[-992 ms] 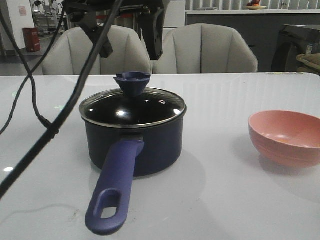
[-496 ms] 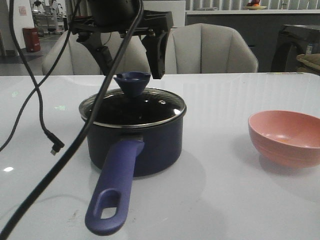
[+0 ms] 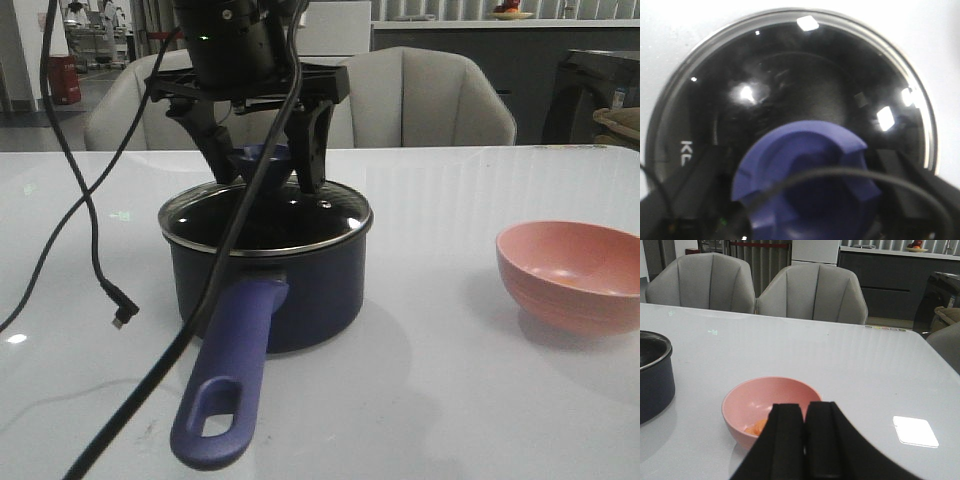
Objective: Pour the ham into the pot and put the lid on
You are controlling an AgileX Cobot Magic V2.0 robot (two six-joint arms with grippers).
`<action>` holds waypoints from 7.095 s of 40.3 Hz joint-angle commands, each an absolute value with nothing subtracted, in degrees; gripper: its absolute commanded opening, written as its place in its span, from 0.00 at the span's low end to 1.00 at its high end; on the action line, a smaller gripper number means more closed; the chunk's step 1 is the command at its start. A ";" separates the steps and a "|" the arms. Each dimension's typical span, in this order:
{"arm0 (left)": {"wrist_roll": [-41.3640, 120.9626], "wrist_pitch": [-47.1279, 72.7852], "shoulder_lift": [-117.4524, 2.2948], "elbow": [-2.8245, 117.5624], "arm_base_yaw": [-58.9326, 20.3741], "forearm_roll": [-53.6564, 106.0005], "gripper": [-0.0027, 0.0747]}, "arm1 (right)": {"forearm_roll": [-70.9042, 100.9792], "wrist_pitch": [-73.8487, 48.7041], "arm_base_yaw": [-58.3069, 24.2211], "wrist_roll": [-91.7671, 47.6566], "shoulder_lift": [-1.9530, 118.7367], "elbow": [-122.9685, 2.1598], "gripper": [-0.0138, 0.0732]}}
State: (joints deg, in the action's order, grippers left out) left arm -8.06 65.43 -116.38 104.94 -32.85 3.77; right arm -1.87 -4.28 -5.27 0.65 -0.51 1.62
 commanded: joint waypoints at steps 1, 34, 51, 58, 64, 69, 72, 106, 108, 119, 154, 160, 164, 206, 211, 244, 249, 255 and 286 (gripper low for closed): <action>-8.66 63.73 -113.29 106.49 -32.94 3.82 0.48 | -1.97 0.80 -5.01 0.55 -1.60 2.05 0.32; -8.66 60.12 -106.54 106.49 -32.94 3.80 0.18 | -1.97 0.80 -5.01 0.55 -1.60 2.05 0.32; -11.81 62.52 -101.26 104.29 -29.21 -4.44 0.18 | -1.97 0.80 -5.01 0.55 -1.60 2.05 0.32; -11.81 63.95 -99.56 101.46 -24.02 -4.34 0.18 | -1.97 0.80 -5.01 0.55 -1.60 2.05 0.32; -11.56 63.85 -97.56 96.92 -19.52 -4.34 0.18 | -1.97 0.80 -5.01 0.55 -1.60 2.05 0.32; -11.30 61.52 -95.22 91.07 -15.36 -4.34 0.18 | -1.97 0.80 -5.01 0.55 -1.60 2.05 0.32; -11.30 59.66 -93.72 87.49 -12.86 -4.03 0.18 | -1.97 0.80 -5.01 0.55 -1.60 2.05 0.32; -1.20 45.69 -98.07 65.63 0.79 3.23 0.18 | -1.97 0.80 -5.01 0.55 -1.60 2.05 0.32; -0.64 45.97 -98.86 65.63 0.79 3.52 0.19 | -1.97 0.80 -5.01 0.55 -1.60 2.05 0.32; 0.69 46.64 -102.03 65.63 0.79 4.31 0.42 | -1.97 0.80 -5.01 0.55 -1.60 2.05 0.32; 0.79 47.33 -88.94 65.63 0.79 4.31 0.72 | -1.97 0.80 -5.01 0.55 -1.60 2.05 0.32; 0.79 47.45 -84.81 65.63 0.67 5.00 0.72 | -1.97 0.80 -5.01 0.55 -1.60 2.05 0.32; 0.79 47.77 -81.60 65.44 0.67 5.24 0.72 | -1.97 0.80 -5.01 0.55 -1.60 2.05 0.32; 0.79 25.87 -11.00 25.93 -7.99 4.11 0.72 | -1.97 0.80 -5.01 0.55 -1.60 2.05 0.32; 0.79 24.69 -5.88 22.79 -8.37 4.11 0.72 | -1.97 0.80 -5.01 0.55 -1.60 2.05 0.32; 0.79 22.48 -1.48 22.26 -8.86 4.01 0.72 | 0.56 4.81 -5.13 1.00 -0.48 0.74 0.32; 0.79 22.48 -1.48 22.26 -8.86 4.01 0.72 | 0.56 4.48 -5.13 1.00 4.10 -2.21 0.32; 0.79 22.48 -1.48 22.26 -8.86 4.01 0.72 | 0.56 2.08 -5.13 1.00 11.08 -6.53 0.32; 0.79 22.48 -1.48 22.26 -8.86 4.01 0.72 | 3.46 -2.02 -5.18 1.38 19.09 -10.92 0.37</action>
